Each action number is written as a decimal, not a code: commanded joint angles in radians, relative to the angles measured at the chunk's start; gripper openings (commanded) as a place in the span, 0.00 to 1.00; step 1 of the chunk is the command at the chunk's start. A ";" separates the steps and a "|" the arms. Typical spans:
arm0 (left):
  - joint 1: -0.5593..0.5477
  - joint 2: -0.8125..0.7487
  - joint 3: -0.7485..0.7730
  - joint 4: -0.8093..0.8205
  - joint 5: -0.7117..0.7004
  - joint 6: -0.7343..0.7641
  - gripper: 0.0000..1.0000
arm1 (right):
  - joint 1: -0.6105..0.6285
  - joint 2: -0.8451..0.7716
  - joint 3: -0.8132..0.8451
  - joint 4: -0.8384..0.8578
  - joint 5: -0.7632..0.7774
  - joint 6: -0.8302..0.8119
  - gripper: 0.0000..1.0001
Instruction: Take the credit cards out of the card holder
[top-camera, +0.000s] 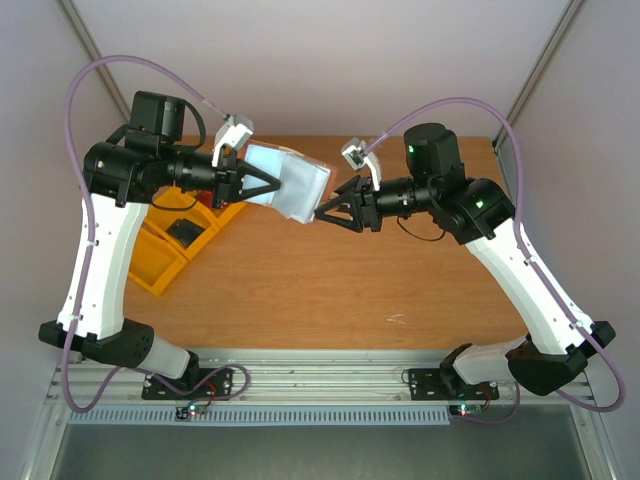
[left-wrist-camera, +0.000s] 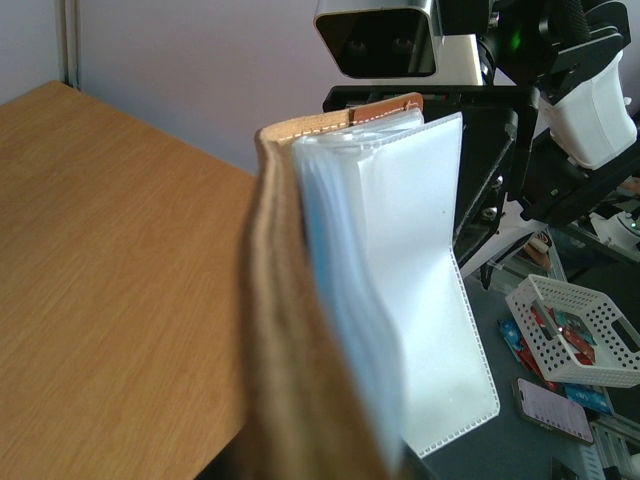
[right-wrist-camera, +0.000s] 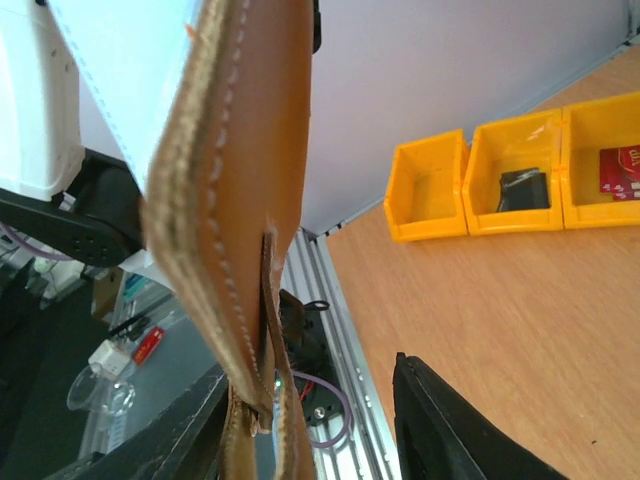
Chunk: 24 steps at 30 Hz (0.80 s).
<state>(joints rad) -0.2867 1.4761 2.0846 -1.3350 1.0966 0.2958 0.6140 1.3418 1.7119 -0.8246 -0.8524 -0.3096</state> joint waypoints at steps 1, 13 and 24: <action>0.005 0.003 0.022 0.035 0.055 -0.004 0.00 | -0.005 0.010 -0.003 -0.008 0.043 -0.001 0.41; 0.006 0.003 0.010 0.034 0.075 0.003 0.00 | -0.004 0.047 0.008 0.042 0.074 0.049 0.43; 0.005 -0.011 -0.082 0.075 0.033 -0.021 0.00 | 0.049 0.101 0.077 0.120 0.039 0.099 0.55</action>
<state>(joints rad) -0.2680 1.4761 2.0380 -1.2987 1.0916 0.2943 0.6338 1.4212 1.7367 -0.7910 -0.8227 -0.2386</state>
